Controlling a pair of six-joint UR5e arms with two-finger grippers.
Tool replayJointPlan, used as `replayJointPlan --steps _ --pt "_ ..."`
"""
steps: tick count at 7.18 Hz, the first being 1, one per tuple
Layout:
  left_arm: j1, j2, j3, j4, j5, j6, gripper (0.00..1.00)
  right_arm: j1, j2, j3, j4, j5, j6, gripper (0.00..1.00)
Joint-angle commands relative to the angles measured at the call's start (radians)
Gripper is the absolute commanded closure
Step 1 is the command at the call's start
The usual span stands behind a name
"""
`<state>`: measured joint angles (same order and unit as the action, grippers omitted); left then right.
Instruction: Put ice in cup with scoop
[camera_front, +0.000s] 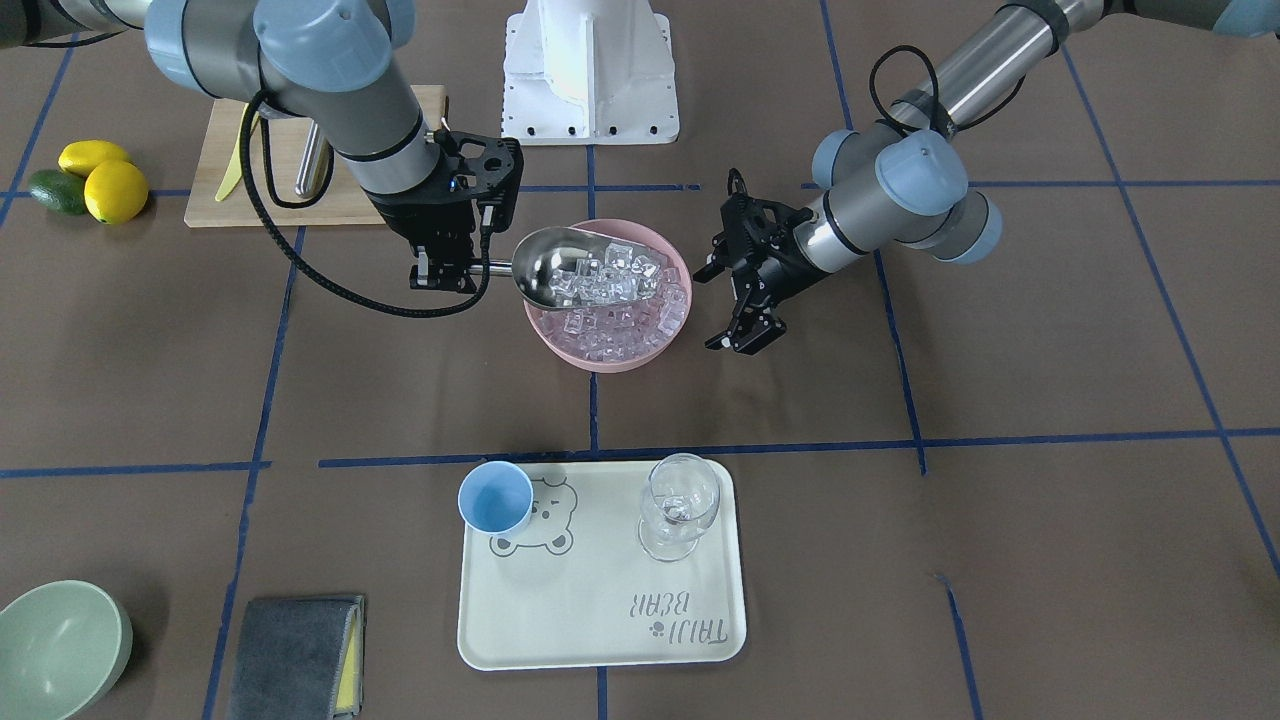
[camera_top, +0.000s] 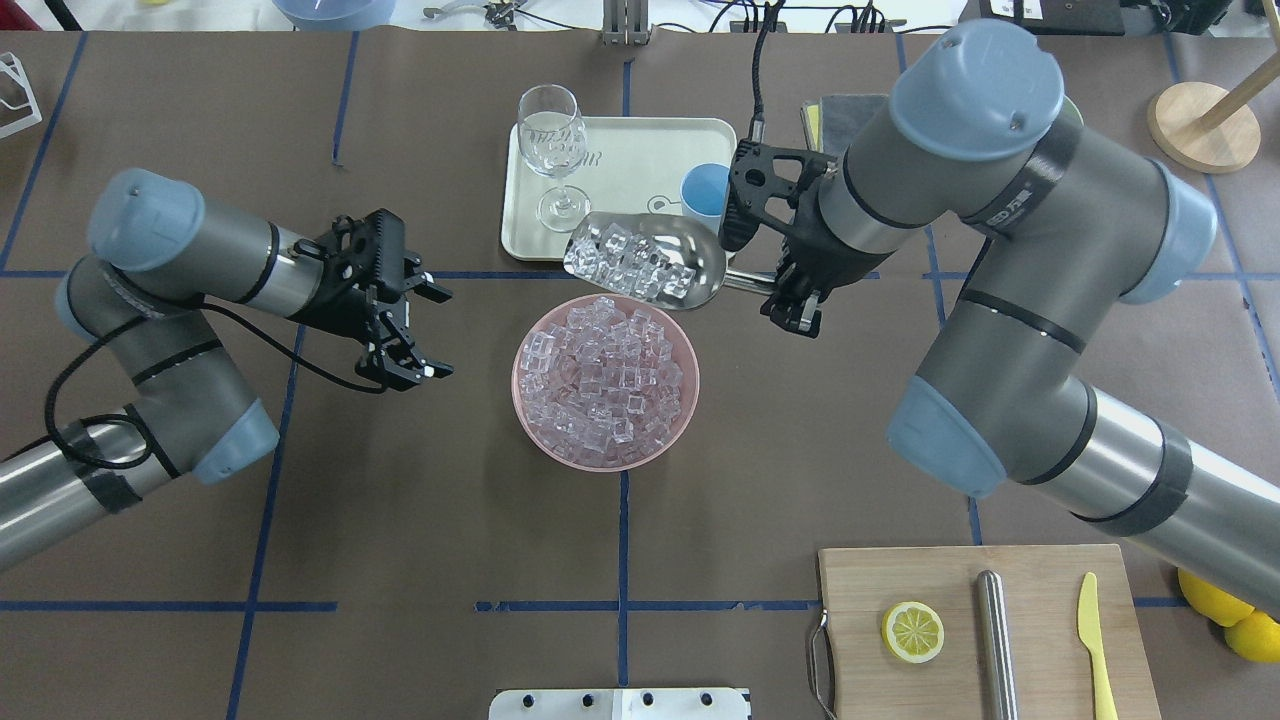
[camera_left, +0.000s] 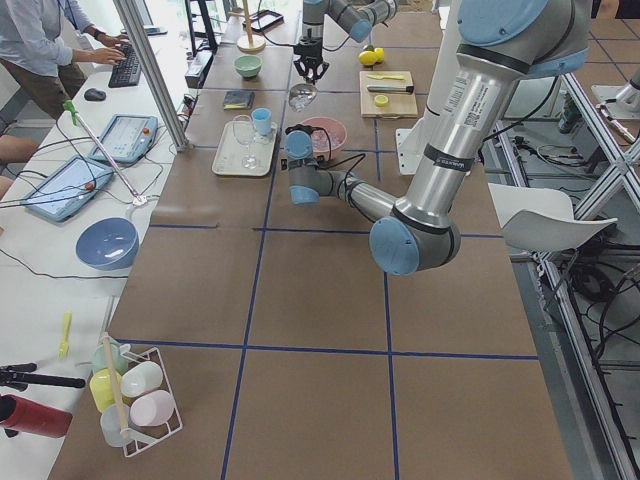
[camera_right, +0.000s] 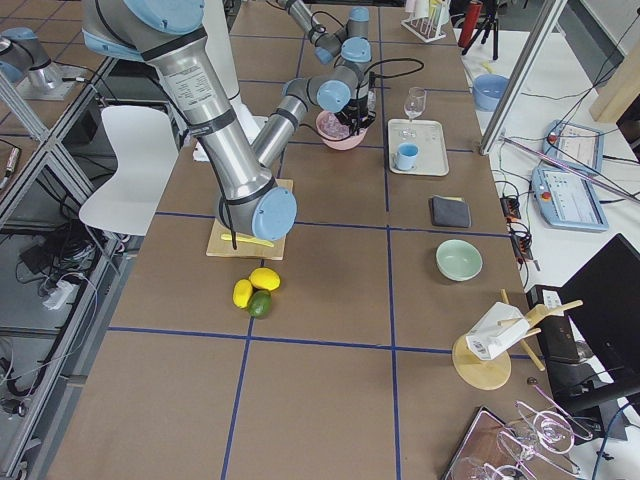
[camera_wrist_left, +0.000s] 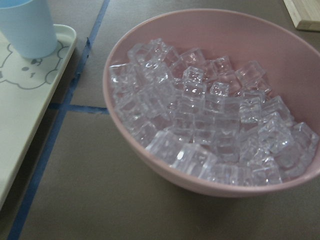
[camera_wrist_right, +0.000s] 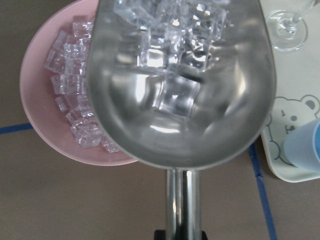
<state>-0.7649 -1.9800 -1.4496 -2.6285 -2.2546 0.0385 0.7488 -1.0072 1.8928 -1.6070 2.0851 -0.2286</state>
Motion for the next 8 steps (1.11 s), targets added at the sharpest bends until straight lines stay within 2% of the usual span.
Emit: replayJointPlan --steps 1,3,5,7,8 --pt "-0.104 0.062 -0.009 0.002 -0.014 0.001 0.0 0.104 -0.011 0.011 0.007 0.032 0.128 1.0" --pt "-0.171 0.113 -0.008 0.013 -0.014 0.001 0.0 0.122 -0.014 0.011 0.005 0.032 0.185 1.0" --pt "-0.287 0.186 -0.003 0.019 -0.025 0.001 0.0 0.135 -0.025 0.003 -0.004 0.027 0.242 1.0" --pt "-0.445 0.217 -0.065 0.211 -0.123 0.0 0.0 0.155 -0.109 0.005 -0.008 0.023 0.244 1.0" --pt "-0.52 0.231 -0.14 0.335 -0.125 -0.002 0.0 0.162 -0.14 0.002 -0.014 0.018 0.247 1.0"
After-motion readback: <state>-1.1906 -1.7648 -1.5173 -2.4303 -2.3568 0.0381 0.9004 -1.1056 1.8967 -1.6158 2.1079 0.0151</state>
